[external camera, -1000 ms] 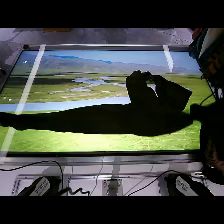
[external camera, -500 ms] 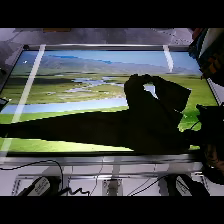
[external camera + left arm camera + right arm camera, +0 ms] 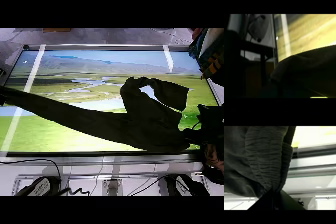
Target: Fold the clothes and pants, and hang the long-sleeved shirts on hangers.
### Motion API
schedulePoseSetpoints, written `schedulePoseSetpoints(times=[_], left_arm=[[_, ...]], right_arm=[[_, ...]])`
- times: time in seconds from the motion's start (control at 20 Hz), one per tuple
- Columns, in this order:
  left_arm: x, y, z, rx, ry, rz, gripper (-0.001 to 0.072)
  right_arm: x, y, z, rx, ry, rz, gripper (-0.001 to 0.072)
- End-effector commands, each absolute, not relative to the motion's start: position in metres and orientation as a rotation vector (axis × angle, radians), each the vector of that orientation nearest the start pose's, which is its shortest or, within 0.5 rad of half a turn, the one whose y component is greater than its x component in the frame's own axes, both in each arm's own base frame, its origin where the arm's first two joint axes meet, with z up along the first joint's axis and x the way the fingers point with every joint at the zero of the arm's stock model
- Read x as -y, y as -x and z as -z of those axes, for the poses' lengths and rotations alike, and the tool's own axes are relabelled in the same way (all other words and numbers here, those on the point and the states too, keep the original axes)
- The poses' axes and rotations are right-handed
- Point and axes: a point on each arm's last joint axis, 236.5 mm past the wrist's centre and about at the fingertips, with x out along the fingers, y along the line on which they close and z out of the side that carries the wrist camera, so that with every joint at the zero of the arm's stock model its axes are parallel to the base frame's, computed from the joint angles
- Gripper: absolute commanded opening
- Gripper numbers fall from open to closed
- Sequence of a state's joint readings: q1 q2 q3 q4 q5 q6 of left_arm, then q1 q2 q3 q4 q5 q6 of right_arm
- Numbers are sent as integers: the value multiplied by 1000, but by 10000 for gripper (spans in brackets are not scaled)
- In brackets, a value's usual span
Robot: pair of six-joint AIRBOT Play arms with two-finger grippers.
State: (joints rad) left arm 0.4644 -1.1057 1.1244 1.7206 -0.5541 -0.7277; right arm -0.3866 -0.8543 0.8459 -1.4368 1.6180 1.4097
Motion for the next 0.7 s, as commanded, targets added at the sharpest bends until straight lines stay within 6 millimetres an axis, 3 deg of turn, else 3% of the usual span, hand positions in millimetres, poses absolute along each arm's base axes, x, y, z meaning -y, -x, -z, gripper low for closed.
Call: schedulePoseSetpoints(times=[0.0,0.15,0.3,0.4,0.5,0.65], left_arm=[[-215,-394,-117,-877,-590,-192,3],[-239,-334,-31,-1112,-484,-177,6],[-235,-268,45,-1350,-561,46,8],[-237,-241,67,-1431,-580,107,9],[-252,-226,69,-1498,-646,107,9],[-264,-223,65,-1510,-689,87,21]], right_arm=[[44,-193,-19,-1555,-295,78,34],[45,-194,-19,-1550,-294,80,34],[45,-194,-19,-1550,-294,80,34],[45,-194,-19,-1550,-295,79,34],[44,-192,-19,-1560,-300,81,34],[37,-171,-21,-1648,-315,61,34]])
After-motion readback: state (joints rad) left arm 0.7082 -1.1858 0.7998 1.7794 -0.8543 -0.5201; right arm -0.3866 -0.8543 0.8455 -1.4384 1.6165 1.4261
